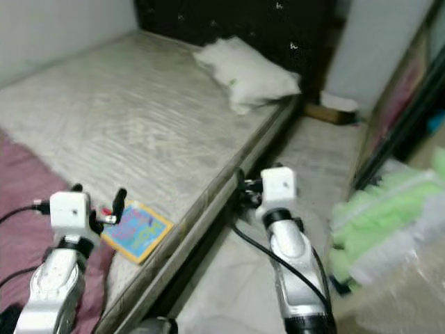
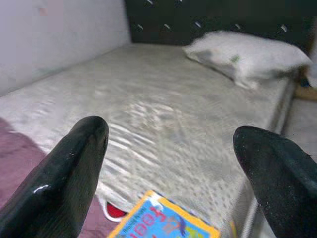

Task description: Clean up the room

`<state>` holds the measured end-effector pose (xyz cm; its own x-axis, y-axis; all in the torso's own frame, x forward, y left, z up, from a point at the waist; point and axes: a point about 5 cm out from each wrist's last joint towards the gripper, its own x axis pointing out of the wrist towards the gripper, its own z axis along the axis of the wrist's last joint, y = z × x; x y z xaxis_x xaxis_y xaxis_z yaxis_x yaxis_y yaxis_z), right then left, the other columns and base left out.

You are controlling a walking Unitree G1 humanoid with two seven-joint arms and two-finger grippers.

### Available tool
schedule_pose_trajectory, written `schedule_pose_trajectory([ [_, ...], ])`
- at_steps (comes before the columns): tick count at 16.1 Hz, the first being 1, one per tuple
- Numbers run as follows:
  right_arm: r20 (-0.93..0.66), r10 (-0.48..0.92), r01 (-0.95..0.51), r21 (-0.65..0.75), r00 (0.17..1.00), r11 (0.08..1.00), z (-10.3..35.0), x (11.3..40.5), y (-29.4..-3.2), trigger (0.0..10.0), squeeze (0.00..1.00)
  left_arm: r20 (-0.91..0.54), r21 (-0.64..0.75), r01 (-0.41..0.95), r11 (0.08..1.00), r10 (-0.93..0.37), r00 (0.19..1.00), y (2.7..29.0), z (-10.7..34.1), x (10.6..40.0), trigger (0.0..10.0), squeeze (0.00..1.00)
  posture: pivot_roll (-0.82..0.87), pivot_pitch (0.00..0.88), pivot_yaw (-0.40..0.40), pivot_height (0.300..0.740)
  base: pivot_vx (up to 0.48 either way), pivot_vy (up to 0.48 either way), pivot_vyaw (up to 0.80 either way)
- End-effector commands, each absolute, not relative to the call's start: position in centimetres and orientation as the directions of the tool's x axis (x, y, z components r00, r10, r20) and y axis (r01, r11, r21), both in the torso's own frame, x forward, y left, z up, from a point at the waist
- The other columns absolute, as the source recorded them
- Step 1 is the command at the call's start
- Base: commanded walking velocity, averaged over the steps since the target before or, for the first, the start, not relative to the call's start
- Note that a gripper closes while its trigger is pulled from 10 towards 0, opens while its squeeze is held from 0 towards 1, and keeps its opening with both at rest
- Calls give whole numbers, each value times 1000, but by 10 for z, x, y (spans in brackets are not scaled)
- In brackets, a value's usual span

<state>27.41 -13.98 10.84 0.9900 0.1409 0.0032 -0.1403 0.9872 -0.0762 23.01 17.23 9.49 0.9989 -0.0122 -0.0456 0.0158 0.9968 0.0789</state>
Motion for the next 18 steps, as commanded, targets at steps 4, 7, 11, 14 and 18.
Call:
schedule_pose_trajectory([
  [4, -3, 114, -114, -78, 993, 990, 105, 275, -147, 10000, 0, -40, 65, 43, 997, -41, 998, 167, 98, 234, 10000, 0, 64, 0, -3, 740, 0, 0, 800],
  [7, 15, 141, -139, -68, 990, 988, 107, 278, -138, 10000, 0, -31, 63, 48, 997, -47, 998, 166, 100, 238, 10000, 0, 62, 0, 5, 740, 0, 0, 800],
  [11, 21, 138, -136, -65, 990, 989, 108, 281, -138, 10000, 0, -24, 66, 47, 997, -46, 999, 166, 102, 239, 10000, 0, 68, 0, 4, 740, 0, 0, 800],
  [14, 22, 141, -139, -62, 990, 988, 107, 281, -137, 10000, 0, -22, 65, 49, 997, -48, 999, 166, 102, 240, 10000, 0, 66, 0, 4, 740, 0, 0, 800],
  [18, 25, 141, -140, -60, 990, 988, 107, 281, -137, 10000, 0, -20, 64, 55, 996, -53, 998, 165, 103, 240, 10000, 0, 64, 0, 6, 740, 0, 0, 800],
])
